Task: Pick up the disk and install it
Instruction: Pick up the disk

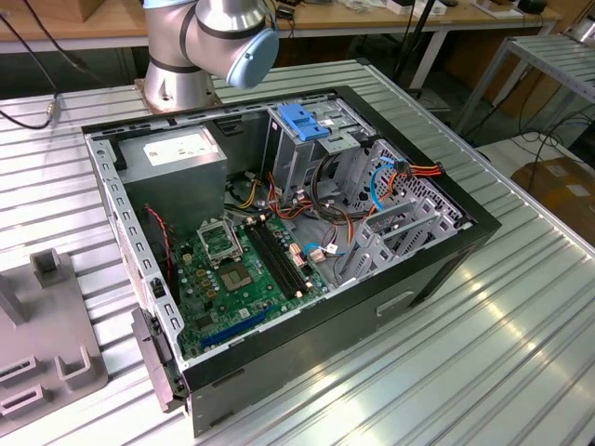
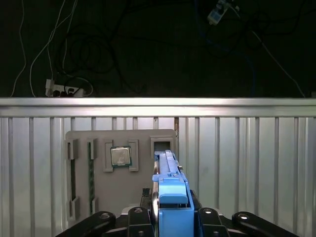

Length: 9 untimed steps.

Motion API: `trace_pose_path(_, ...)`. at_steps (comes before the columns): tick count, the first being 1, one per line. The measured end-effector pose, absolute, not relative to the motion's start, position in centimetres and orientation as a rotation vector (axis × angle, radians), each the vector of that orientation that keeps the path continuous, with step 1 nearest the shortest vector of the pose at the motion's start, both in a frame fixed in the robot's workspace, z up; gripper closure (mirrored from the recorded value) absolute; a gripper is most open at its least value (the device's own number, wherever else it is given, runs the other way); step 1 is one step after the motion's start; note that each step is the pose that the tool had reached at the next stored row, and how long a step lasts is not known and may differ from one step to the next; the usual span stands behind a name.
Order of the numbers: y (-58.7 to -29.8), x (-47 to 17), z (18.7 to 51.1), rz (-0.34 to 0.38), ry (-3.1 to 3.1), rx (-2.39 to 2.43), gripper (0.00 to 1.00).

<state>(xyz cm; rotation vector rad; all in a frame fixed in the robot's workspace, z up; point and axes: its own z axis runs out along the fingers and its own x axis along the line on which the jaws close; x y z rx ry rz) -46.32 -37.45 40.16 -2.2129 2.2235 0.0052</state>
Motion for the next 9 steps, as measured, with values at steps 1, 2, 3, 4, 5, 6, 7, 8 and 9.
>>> trace_pose_path(1,-37.5,-46.3,40.4,0.005,2.224,-2.213,0.63)
trace_pose_path(2,-37.5,-46.3,40.6,0.005,2.224,-2.213,0.63)
trace_pose_path(3,-37.5,-46.3,40.8,0.006,2.224,-2.213,0.63)
trace_pose_path(4,-37.5,-46.3,41.1,0.006,2.224,-2.213,0.63)
trace_pose_path(5,-37.5,-46.3,41.3,0.006,2.224,-2.213,0.63)
trace_pose_path(6,-37.5,-46.3,41.6,0.006,2.224,-2.213,0.63)
trace_pose_path(7,-37.5,-46.3,41.9,0.006,2.224,-2.213,0.63)
trace_pose_path(8,-37.5,-46.3,42.3,0.006,2.224,-2.213,0.63)
trace_pose_path(9,-37.5,-46.3,42.7,0.007,2.224,-2.214,0.63)
